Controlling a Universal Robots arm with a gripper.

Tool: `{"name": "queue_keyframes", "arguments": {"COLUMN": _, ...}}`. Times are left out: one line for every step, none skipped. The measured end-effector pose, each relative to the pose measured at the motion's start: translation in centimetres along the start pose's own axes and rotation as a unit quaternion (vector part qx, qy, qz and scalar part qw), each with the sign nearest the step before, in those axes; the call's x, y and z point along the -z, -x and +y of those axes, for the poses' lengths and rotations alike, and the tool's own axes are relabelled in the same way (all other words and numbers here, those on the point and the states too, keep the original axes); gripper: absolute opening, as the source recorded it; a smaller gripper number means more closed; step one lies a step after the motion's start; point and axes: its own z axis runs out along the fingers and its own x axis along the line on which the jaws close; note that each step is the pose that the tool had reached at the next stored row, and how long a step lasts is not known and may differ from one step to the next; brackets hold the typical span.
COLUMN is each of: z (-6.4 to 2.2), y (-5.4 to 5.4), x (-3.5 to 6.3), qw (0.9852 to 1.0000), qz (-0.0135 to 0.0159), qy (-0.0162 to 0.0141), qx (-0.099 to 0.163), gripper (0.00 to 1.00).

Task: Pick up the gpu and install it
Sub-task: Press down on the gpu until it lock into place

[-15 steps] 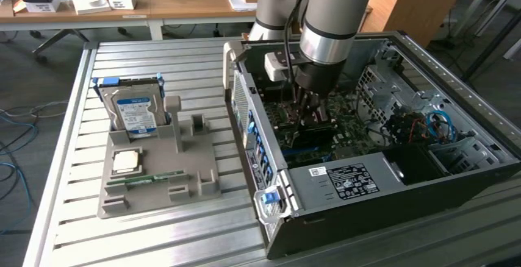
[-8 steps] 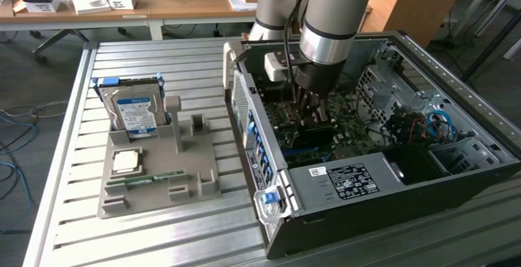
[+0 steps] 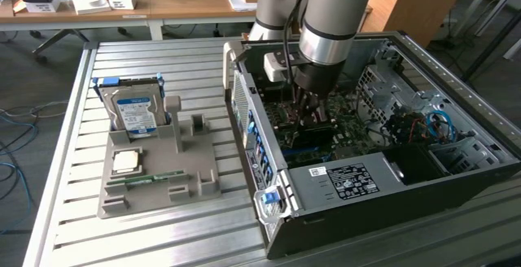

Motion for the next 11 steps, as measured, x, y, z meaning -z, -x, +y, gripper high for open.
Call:
{"name": "queue_keyframes", "arguments": {"z": 0.02, "y": -0.01, "x": -0.01, "qw": 1.0, "qz": -0.0007, "qy": -0.0001, "qx": 0.0, "gripper": 0.11}}
{"name": "queue_keyframes", "arguments": {"z": 0.05, "y": -0.02, "x": -0.02, "qw": 1.0, "qz": -0.0014, "qy": -0.0002, "qx": 0.0, "gripper": 0.11}}
{"name": "queue_keyframes", "arguments": {"z": 0.07, "y": -0.04, "x": -0.03, "qw": 1.0, "qz": -0.002, "qy": -0.0003, "qx": 0.0, "gripper": 0.11}}
{"name": "queue_keyframes", "arguments": {"z": 0.09, "y": -0.05, "x": -0.04, "qw": 1.0, "qz": -0.0026, "qy": -0.0004, "qx": 0.0, "gripper": 0.11}}
{"name": "queue_keyframes", "arguments": {"z": 0.12, "y": -0.06, "x": -0.05, "qw": 1.0, "qz": -0.0031, "qy": -0.0004, "qx": 0.0, "gripper": 0.11}}
{"name": "queue_keyframes", "arguments": {"z": 0.13, "y": -0.07, "x": -0.06, "qw": 1.0, "qz": -0.0032, "qy": -0.0005, "qx": 0.0, "gripper": 0.11}}
{"name": "queue_keyframes", "arguments": {"z": 0.14, "y": -0.09, "x": -0.07, "qw": 1.0, "qz": -0.0033, "qy": -0.0005, "qx": 0.0, "gripper": 0.11}}
{"name": "queue_keyframes", "arguments": {"z": 0.15, "y": -0.11, "x": -0.07, "qw": 1.0, "qz": -0.0033, "qy": -0.0005, "qx": 0.0, "gripper": 0.11}}
{"name": "queue_keyframes", "arguments": {"z": 0.16, "y": -0.14, "x": -0.08, "qw": 1.0, "qz": -0.0033, "qy": -0.0004, "qx": 0.0, "gripper": 0.11}}
{"name": "queue_keyframes", "arguments": {"z": 0.16, "y": -0.15, "x": -0.1, "qw": 1.0, "qz": -0.0037, "qy": -0.0006, "qx": 0.0, "gripper": 0.11}}
{"name": "queue_keyframes", "arguments": {"z": 0.16, "y": -0.18, "x": -0.15, "qw": 1.0, "qz": -0.0042, "qy": -0.0007, "qx": 0.0, "gripper": 0.11}}
